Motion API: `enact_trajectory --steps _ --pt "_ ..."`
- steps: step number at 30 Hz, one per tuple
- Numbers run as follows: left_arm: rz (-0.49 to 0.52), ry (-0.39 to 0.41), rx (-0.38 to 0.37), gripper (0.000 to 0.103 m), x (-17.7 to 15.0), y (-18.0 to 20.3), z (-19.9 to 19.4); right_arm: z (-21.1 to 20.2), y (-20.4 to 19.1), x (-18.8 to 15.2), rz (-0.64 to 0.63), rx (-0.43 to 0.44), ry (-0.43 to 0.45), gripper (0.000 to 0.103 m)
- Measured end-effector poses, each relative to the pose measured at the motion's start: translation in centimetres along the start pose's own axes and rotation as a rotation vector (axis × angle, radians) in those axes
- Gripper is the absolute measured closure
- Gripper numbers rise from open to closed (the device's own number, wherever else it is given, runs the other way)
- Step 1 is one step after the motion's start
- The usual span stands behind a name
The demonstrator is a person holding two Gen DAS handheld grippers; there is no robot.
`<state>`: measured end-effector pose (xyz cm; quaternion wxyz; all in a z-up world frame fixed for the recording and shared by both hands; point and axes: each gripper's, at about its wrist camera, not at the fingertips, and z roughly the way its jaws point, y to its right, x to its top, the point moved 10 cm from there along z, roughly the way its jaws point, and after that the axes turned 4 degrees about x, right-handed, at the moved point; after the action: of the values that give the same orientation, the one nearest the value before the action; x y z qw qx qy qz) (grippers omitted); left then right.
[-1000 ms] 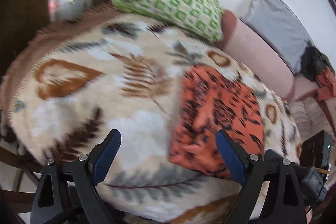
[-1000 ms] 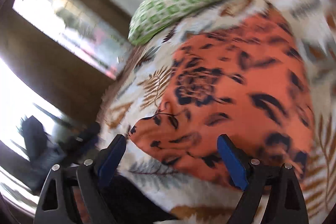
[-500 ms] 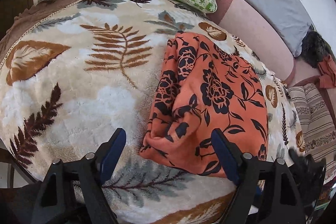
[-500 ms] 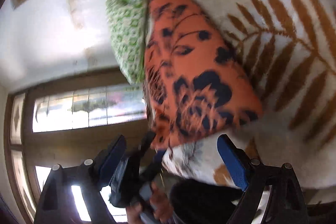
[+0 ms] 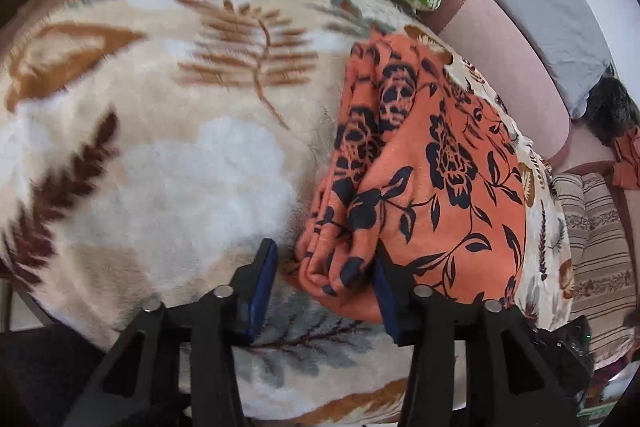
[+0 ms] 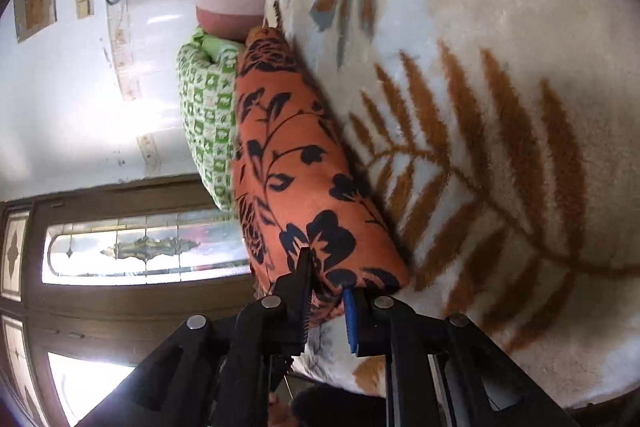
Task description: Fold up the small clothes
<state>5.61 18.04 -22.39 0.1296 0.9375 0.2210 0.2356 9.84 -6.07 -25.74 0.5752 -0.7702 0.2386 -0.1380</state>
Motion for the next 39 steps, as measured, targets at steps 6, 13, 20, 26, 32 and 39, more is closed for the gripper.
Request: enact_trajectory --steps 6,13,20,26,32,39 --pt "0.083 0.141 0.046 0.046 2.0 1.8 -4.1 -3.9 -2.6 -0.4 -0.179 -0.065 -0.014 0.035" --pt "0.304 0.202 0.053 0.040 3.4 8.8 -2.6 -2.5 -5.7 4.7 -0.325 -0.097 0.006 0.018" --pt "0.295 0.122 0.177 0.036 3.7 5.6 3.4 4.1 -2.5 4.5 -0.272 -0.084 -0.193 0.045" --pt "0.234 0.074 0.117 0.026 3.7 4.7 4.4 4.0 -1.6 4.1 -0.380 -0.243 -0.160 0.074" --pt "0.278 0.170 0.118 0.028 4.6 6.7 1.1 2.6 -3.6 4.5 -0.368 -0.163 -0.144 0.040" --pt "0.278 0.124 0.156 0.024 4.3 5.8 4.2 6.7 -4.5 9.0 -0.338 -0.123 -0.180 0.027"
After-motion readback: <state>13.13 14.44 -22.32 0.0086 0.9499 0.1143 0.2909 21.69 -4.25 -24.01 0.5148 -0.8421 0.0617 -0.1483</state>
